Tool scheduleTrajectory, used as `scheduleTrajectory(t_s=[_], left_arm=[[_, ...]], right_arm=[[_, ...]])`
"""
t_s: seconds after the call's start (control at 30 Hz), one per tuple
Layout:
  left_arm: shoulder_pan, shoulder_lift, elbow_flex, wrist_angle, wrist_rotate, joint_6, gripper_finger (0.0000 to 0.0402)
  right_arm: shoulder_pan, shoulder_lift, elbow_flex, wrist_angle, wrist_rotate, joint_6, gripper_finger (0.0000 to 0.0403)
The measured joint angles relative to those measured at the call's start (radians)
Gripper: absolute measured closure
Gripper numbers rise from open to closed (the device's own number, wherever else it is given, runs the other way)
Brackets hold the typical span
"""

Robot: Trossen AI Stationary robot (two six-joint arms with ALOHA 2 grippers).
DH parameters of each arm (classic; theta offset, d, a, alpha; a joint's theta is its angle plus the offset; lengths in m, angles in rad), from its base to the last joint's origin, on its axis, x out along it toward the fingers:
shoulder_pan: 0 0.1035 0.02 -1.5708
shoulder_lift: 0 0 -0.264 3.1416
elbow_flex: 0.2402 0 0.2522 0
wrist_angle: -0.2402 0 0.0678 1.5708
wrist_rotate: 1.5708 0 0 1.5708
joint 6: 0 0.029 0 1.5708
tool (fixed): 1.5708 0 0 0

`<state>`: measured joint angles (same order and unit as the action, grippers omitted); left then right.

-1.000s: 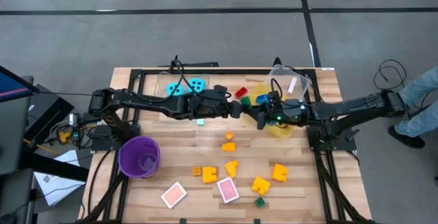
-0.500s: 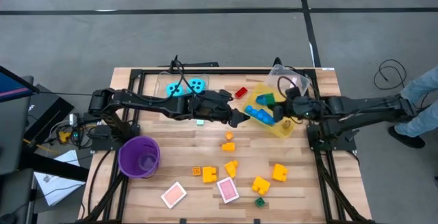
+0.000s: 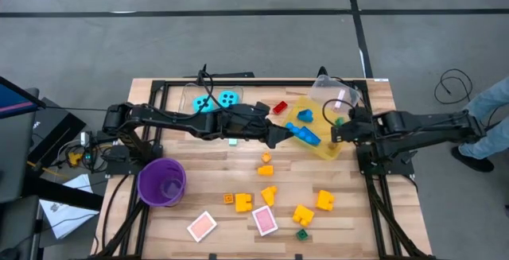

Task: Pick & Place Toys
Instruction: Put the green game piece into the yellow bin

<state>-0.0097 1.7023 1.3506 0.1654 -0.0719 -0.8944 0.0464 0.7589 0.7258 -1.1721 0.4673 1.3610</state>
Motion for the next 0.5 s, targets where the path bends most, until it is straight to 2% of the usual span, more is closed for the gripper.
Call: scheduleTrajectory(t_s=[0.2, 0.33, 0.5], left_arm=[[0.000, 0.000, 0.000, 0.002, -0.001, 0.000, 0.0223], [0.000, 0.000, 0.000, 0.001, -0.001, 0.000, 0.0227], [0.000, 0.000, 0.000, 0.002, -0.002, 0.000, 0.0229]], right_arm=[[-0.045, 0.006, -0.037, -0.019, -0.031, -0.060, 0.0315], [-0.084, 0.006, -0.089, -0.008, -0.098, -0.059, 0.0315], [-0.121, 0.006, -0.101, 0.021, -0.092, -0.045, 0.0315]])
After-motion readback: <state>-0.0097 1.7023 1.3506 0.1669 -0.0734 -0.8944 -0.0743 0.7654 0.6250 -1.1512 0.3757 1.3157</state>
